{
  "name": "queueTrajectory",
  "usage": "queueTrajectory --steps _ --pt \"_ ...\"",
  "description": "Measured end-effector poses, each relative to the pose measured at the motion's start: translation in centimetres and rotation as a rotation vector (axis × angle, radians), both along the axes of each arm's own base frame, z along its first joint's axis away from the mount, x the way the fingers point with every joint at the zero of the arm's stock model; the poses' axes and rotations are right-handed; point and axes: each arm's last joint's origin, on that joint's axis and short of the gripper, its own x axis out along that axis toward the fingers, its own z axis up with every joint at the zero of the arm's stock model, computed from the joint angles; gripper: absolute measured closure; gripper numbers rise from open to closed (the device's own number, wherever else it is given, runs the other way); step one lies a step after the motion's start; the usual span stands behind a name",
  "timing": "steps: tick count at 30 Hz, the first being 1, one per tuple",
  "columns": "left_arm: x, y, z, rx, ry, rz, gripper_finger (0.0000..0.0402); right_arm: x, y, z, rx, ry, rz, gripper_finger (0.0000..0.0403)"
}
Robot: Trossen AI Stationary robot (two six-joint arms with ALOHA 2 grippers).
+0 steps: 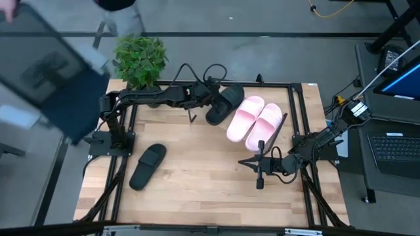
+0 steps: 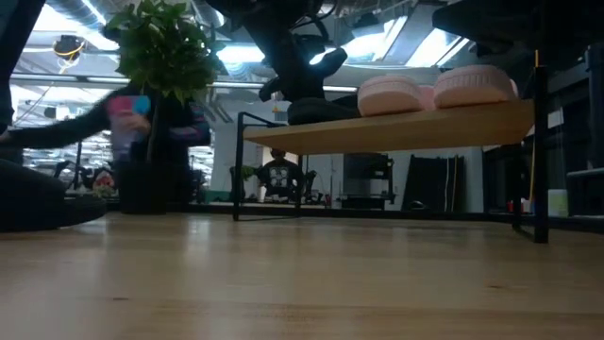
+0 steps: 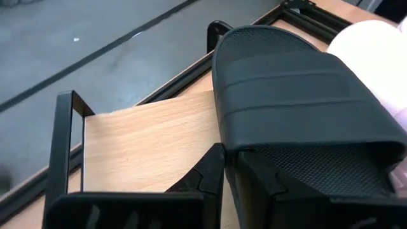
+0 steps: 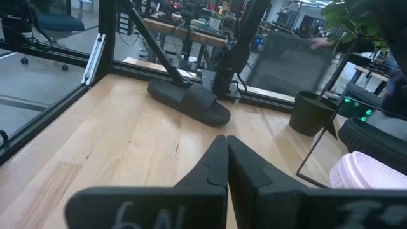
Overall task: Pick and place slides into the shelf
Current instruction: Put the right black slide on the shelf
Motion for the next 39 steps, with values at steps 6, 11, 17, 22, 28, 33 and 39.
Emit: queueTrajectory --steps 6,11,17,22,28,33,39 --pt "0.0 0.0 0.0 0.046 0.042 -0.041 0.0368 0.0 0.0 0.0 0.004 0.000 0.000 0.0399" --pt "0.0 0.0 0.0 0.064 0.058 -0.059 0.0354 0.0 0.0 0.0 0.004 0.000 0.000 0.0399" --pt "0.2 -0.5 0.0 0.100 0.085 -0.091 0.0298 0.0 0.0 0.0 0.006 -0.001 0.000 0.0399" --pt "0.2 -0.6 0.1 0.108 0.094 -0.106 0.0261 0.0 0.0 0.0 0.007 -0.001 0.000 0.0399" --pt "-0.5 -0.9 1.0 0.147 0.128 -0.155 0.0252 0.0 0.0 0.0 0.008 -0.001 0.000 0.0399" --pt "-1.6 -1.7 2.9 0.198 0.135 -0.205 0.0254 0.0 0.0 0.0 0.015 0.004 -0.001 0.0399" --pt "-3.0 -2.8 4.0 0.221 0.203 -0.260 0.0256 0.0 0.0 -0.1 0.022 0.007 -0.002 0.0399"
